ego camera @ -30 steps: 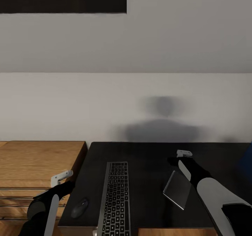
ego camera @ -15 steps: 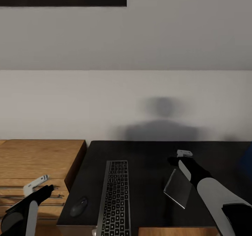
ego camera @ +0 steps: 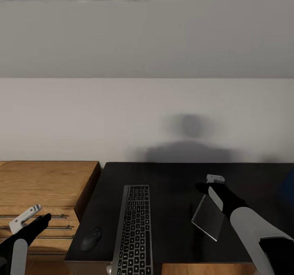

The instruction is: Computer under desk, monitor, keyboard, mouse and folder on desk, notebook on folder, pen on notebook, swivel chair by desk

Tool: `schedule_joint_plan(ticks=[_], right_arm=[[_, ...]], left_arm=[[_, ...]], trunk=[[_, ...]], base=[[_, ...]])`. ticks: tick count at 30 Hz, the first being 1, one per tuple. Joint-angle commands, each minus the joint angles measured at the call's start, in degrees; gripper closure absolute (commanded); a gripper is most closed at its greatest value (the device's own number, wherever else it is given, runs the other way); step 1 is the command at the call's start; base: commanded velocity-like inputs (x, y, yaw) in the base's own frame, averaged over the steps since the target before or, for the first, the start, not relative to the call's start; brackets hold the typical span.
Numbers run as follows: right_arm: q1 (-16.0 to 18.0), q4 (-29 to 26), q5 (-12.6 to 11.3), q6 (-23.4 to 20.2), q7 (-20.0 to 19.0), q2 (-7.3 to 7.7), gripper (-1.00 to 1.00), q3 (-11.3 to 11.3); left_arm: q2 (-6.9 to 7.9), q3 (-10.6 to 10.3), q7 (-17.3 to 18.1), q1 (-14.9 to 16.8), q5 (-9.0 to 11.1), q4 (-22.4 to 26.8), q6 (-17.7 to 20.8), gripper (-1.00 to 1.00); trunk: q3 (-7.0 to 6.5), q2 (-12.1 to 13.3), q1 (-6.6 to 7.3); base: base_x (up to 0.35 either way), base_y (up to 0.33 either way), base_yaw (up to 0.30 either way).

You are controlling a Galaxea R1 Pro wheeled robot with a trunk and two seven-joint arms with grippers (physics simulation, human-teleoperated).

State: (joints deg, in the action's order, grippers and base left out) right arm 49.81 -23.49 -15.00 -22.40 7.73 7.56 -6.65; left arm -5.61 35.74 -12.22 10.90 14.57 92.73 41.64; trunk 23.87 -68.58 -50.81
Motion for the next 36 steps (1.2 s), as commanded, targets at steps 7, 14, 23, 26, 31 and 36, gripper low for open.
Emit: schedule_joint_plan(ticks=[7,14,23,26,31,36], right_arm=[[0.0,-0.1,-0.6,-0.3,1.5,0.00,-1.00,-0.5],[0.0,-0.1,-0.6,-0.3,1.9,-0.01,-1.00,-0.5],[0.0,-0.1,-0.6,-0.3,2.0,-0.01,-1.00,-0.5],[0.0,-0.1,-0.6,-0.2,2.0,-0.01,-1.00,-0.5],[0.0,-0.1,-0.6,-0.2,2.0,0.02,-1.00,-0.5],[0.0,-0.1,-0.4,-0.1,2.0,0.06,-1.00,-0.5]], left_arm=[[0.04,0.2,-0.4,0.0,1.0,0.1,0.2,-1.00],[0.04,0.3,-0.3,0.1,1.1,0.1,0.2,-1.00],[0.21,0.3,-0.3,0.1,1.1,0.1,0.2,-1.00],[0.26,0.3,-0.3,0.1,1.1,0.1,0.2,-1.00],[0.33,0.4,-0.3,0.0,1.2,0.1,0.2,-1.00],[0.33,0.4,-0.3,0.1,1.2,0.1,0.2,-1.00]], trunk=[[1.33,-2.9,-1.55],[2.59,-5.7,-3.08],[4.20,-9.3,-5.06],[4.74,-10.5,-5.72],[5.64,-12.5,-6.82],[6.54,-14.5,-7.92]], base=[[0.000,0.000,0.000],[0.000,0.000,0.000],[0.000,0.000,0.000],[0.000,0.000,0.000],[0.000,0.000,0.000],[0.000,0.000,0.000]])
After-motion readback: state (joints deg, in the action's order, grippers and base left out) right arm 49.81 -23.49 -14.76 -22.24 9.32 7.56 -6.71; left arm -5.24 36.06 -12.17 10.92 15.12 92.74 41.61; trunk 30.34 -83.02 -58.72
